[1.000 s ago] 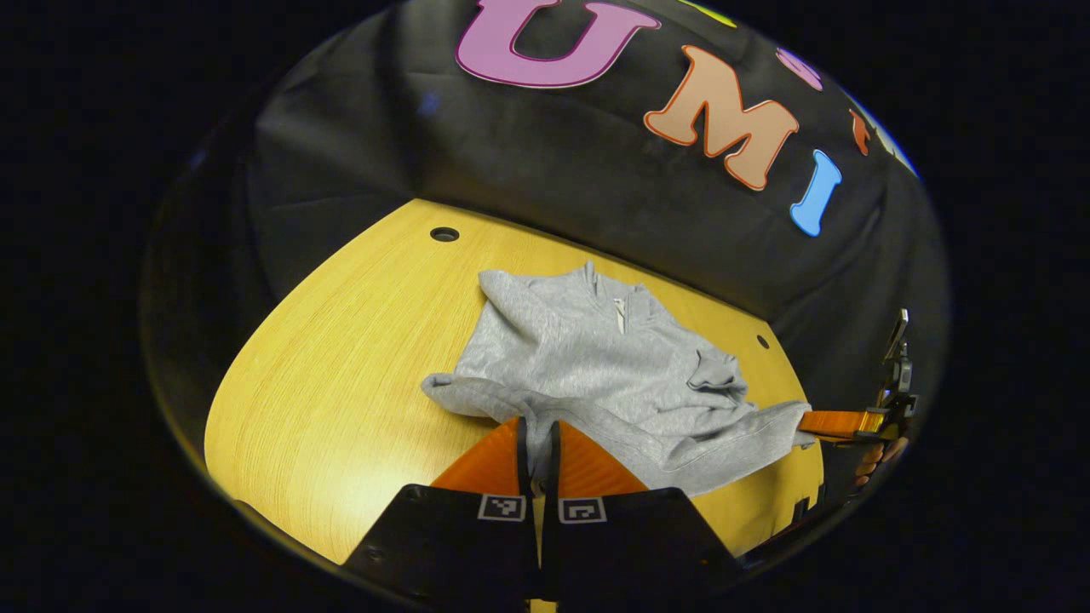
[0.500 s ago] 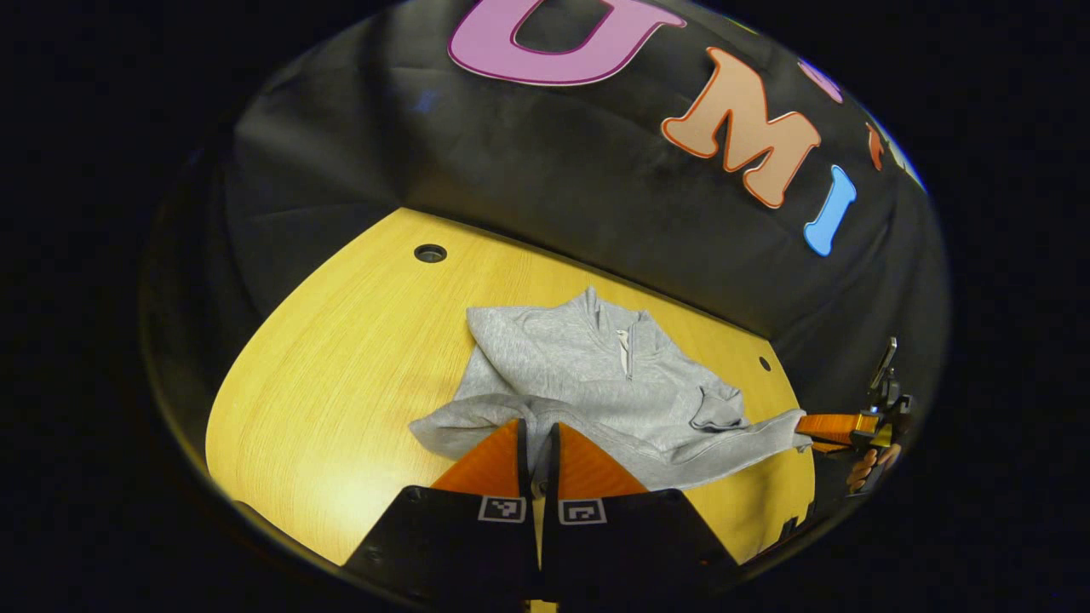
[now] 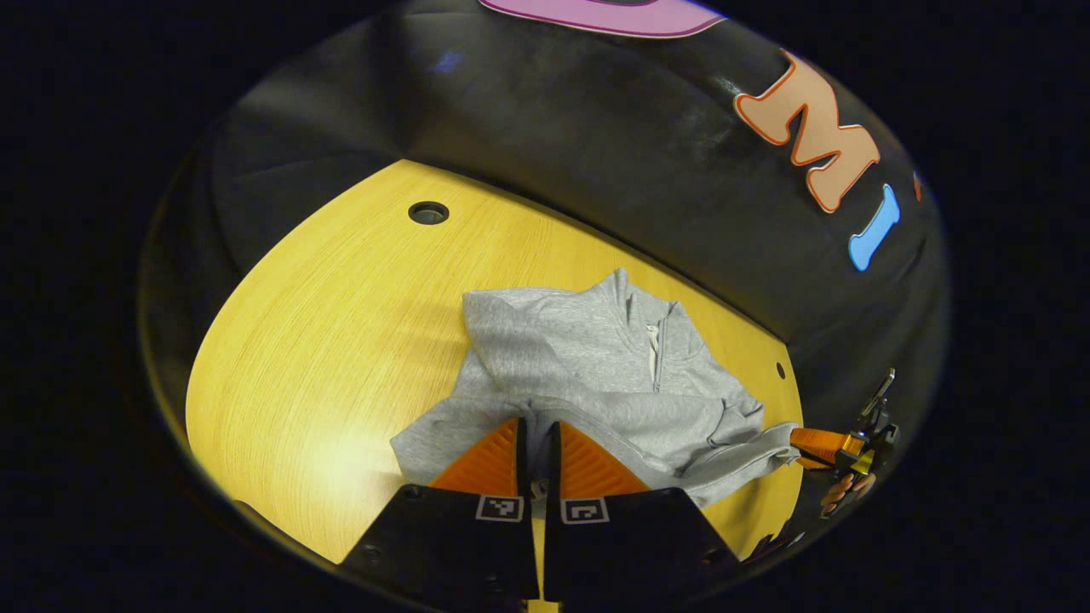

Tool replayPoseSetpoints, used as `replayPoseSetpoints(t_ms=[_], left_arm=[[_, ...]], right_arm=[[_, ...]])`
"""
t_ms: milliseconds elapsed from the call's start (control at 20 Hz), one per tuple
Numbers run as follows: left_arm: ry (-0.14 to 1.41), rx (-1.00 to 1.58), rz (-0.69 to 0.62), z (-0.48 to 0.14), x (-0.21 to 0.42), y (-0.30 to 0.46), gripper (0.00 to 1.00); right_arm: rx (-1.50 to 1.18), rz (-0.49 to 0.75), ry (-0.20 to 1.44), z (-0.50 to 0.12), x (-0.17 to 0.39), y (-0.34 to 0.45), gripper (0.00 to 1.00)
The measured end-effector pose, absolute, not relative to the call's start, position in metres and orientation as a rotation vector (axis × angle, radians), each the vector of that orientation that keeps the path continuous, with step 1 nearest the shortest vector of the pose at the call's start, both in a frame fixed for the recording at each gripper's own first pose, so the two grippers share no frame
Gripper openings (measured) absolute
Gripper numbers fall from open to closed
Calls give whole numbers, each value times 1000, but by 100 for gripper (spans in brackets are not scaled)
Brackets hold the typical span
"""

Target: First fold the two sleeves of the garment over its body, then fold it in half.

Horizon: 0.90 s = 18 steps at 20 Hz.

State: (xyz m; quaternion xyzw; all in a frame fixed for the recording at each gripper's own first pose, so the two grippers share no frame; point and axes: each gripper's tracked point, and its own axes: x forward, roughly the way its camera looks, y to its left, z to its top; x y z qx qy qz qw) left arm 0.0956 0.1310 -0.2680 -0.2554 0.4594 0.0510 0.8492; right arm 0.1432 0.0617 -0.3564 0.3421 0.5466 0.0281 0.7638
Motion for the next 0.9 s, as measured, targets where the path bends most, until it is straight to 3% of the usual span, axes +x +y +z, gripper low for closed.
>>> replayPoseSetpoints(t_ms=[200, 350, 400, 450, 550, 600, 650, 750, 900], left_arm=[[1007, -515, 103, -281, 104, 130, 7], [993, -508, 134, -282, 115, 138, 14], [978, -486, 147, -282, 119, 143, 24], [961, -456, 161, -280, 122, 148, 34], [933, -422, 146, -273, 127, 149, 67], [908, -406, 147, -266, 132, 152, 71], [877, -387, 158, -258, 137, 155, 74], [787, -342, 193, -235, 145, 164, 99], [628, -240, 242, -189, 157, 177, 96]], right_arm=[[710, 29, 1186, -376, 153, 62, 10], [693, 21, 1150, -374, 167, 61, 25], [675, 28, 1129, -370, 171, 60, 31], [656, 37, 1098, -365, 177, 58, 42], [586, 37, 1025, -356, 188, 49, 80], [539, 29, 993, -353, 192, 42, 99], [499, 32, 964, -347, 194, 39, 98], [443, 49, 895, -326, 199, 37, 98], [341, 71, 748, -284, 204, 32, 98]])
